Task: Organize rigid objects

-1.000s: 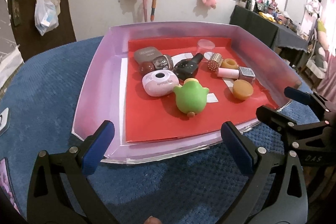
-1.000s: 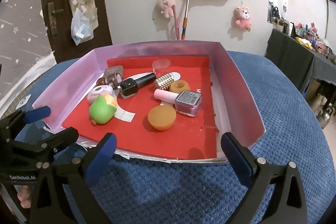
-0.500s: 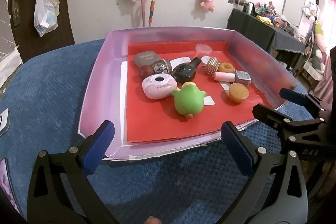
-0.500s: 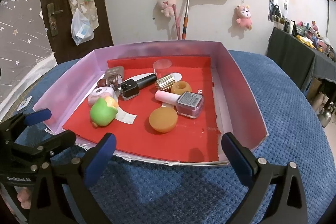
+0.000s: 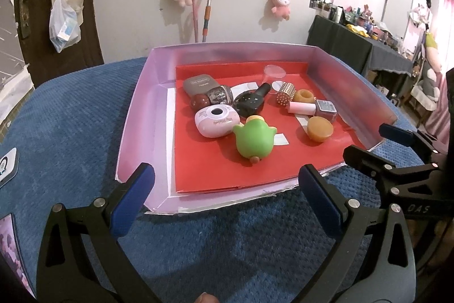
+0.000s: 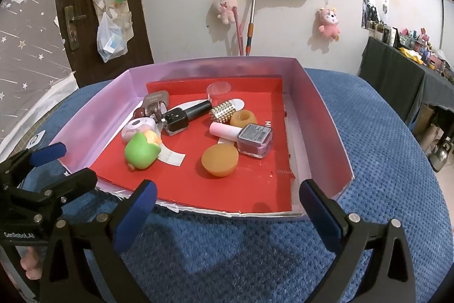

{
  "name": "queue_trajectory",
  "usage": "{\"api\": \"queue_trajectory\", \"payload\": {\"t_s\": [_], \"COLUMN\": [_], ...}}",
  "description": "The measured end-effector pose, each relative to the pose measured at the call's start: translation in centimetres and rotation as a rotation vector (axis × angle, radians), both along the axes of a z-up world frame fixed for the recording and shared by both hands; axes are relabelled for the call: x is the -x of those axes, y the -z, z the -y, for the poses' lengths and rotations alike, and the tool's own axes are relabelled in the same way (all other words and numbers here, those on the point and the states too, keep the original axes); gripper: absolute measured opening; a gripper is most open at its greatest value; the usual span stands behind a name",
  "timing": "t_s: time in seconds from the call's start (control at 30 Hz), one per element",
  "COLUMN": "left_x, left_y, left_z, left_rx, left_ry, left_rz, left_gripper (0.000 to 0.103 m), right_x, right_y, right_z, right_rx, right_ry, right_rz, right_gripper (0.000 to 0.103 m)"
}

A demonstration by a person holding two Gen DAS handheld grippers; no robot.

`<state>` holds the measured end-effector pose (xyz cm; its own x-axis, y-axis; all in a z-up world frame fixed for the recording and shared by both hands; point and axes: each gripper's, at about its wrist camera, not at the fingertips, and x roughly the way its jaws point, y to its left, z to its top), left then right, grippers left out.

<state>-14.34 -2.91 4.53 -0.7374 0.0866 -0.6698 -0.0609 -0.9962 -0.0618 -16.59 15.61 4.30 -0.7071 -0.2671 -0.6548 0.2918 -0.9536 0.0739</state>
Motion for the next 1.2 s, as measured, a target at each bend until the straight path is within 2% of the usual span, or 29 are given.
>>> {"api": "queue_trajectory", "payload": {"t_s": [0.33,0.57,0.8,1.2], "left_x": [-1.2,-2.8,-4.1,-4.4], "left_y": [-0.4,0.3,1.8,3.8], "left_z": [0.0,0.0,-0.2,-1.1], "left_rx": [-0.012,-0.061,-0.068,-0.055], "left_ry": [-0.005,0.012,0.013,0.037], "left_rz": [-0.005,0.023,0.065,0.128], "left_gripper": [0.103,0.103,0.103,0.103], "right_x": [-0.9,-3.0,-4.7,-4.9], "right_y": [-0.9,-1.5,-0.4,2.2], "right_z": [-0.3,-1.2,-1.8,-2.2], "right_rx": [0.011,0.029,0.024,-0.009], "right_ry": [-0.006,-0.008,-0.016,-0.018], "right_rz": [-0.015,-0.007,0.044,0.131], "right_gripper": [0.103,0.103,0.103,0.103]}}
